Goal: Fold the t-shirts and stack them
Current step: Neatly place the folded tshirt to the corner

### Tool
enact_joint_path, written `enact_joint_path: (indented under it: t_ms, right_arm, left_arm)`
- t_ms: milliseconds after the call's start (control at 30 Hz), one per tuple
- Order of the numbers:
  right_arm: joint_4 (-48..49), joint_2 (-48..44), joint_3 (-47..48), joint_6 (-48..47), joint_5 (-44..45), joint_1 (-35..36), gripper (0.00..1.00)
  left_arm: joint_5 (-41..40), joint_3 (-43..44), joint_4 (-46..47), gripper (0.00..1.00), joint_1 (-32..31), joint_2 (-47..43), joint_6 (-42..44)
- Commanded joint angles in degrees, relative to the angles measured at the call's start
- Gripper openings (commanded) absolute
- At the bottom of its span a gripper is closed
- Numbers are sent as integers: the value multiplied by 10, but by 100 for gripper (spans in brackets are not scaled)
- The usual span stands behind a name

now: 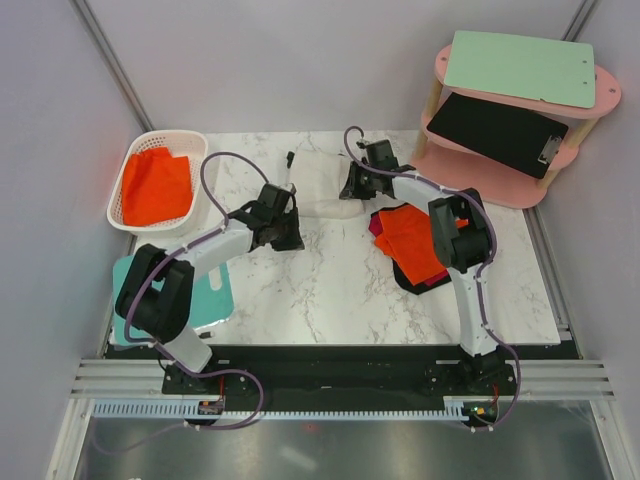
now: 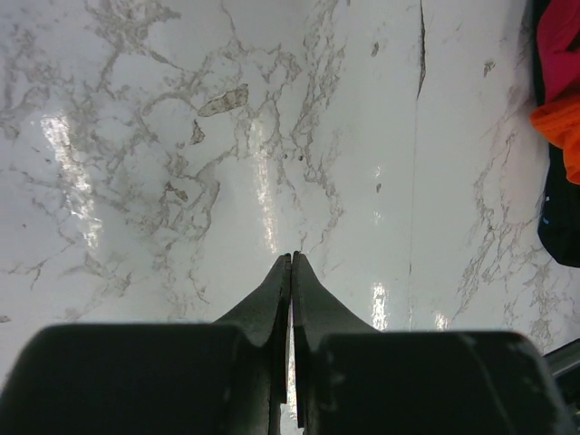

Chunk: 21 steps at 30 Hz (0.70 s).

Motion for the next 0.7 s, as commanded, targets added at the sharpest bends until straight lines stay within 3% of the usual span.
enact_joint_path:
  t_ms: [0, 167, 267, 300, 400, 433, 667]
  right_arm:
    - [-78, 16, 35, -29, 25, 30, 0]
    - [-125, -23, 33, -95, 82, 73, 0]
    - [-176, -47, 26, -124, 98, 102, 0]
    - [-192, -61, 19, -137, 97, 108, 0]
    - [-225, -91, -19, -159, 88, 129, 0]
    - [-234, -100, -28, -165, 88, 137, 0]
    - [-300, -206, -119, -178, 152, 154, 0]
  left_arm:
    - [-22, -9, -1, 6, 26, -55, 23]
    - [-37, 7, -41, 10, 66, -102, 24]
    - [-45, 23, -58, 18, 85, -141, 18]
    - [-49, 32, -61, 36, 87, -151, 14]
    - [-59, 48, -69, 69, 92, -178, 13]
    - [-76, 53, -72, 75, 93, -182, 14]
    - [-94, 65, -86, 81, 96, -166, 19]
